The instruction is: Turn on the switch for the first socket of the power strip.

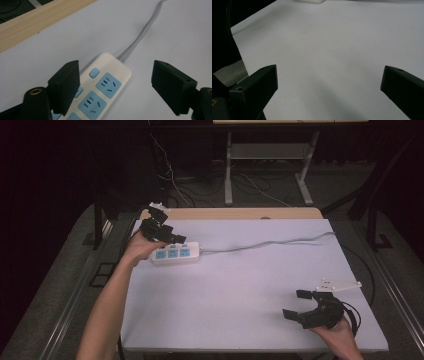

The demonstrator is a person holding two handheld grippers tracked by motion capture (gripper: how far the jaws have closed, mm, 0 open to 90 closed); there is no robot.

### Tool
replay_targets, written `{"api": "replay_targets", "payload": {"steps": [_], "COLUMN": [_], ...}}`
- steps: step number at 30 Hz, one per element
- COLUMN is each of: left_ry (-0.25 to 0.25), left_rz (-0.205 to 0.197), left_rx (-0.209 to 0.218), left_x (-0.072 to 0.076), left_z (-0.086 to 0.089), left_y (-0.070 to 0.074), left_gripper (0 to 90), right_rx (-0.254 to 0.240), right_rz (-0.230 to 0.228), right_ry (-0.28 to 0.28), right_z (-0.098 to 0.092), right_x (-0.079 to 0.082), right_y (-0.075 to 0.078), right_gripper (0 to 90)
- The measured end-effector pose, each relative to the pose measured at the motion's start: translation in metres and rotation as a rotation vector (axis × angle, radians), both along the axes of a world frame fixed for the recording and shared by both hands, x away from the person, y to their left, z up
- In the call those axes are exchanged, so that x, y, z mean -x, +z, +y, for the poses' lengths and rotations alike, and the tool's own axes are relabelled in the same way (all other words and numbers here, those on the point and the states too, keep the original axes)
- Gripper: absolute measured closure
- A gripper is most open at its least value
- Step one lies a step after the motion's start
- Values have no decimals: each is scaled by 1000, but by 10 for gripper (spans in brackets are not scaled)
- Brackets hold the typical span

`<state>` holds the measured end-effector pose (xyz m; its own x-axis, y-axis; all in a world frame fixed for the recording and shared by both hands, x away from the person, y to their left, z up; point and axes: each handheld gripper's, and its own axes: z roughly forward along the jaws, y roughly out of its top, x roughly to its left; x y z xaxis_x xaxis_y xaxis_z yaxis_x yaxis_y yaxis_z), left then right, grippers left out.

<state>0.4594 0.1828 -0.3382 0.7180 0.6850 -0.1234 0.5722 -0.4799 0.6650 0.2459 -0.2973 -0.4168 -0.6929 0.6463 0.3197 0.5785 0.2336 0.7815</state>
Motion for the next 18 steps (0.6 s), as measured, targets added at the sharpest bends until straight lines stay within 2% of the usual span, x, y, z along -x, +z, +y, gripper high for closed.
{"api": "replay_targets", "payload": {"steps": [3, 7, 10, 18], "left_ry": [-3, 1, 3, 27], "left_rz": [-1, -4, 7, 8], "left_rx": [3, 18, 6, 7], "left_x": [-3, -6, -9, -17], "left_z": [-2, -3, -5, -9], "left_y": [-2, -4, -8, -19], "left_gripper": [289, 441, 561, 803], "right_rx": [0, 2, 2, 6], "right_rz": [0, 0, 0, 0], "right_ry": [0, 1, 0, 4], "right_z": [0, 0, 0, 1], "right_x": [0, 0, 0, 1], "right_y": [0, 0, 0, 0], "right_gripper": [6, 6, 6, 6]}}
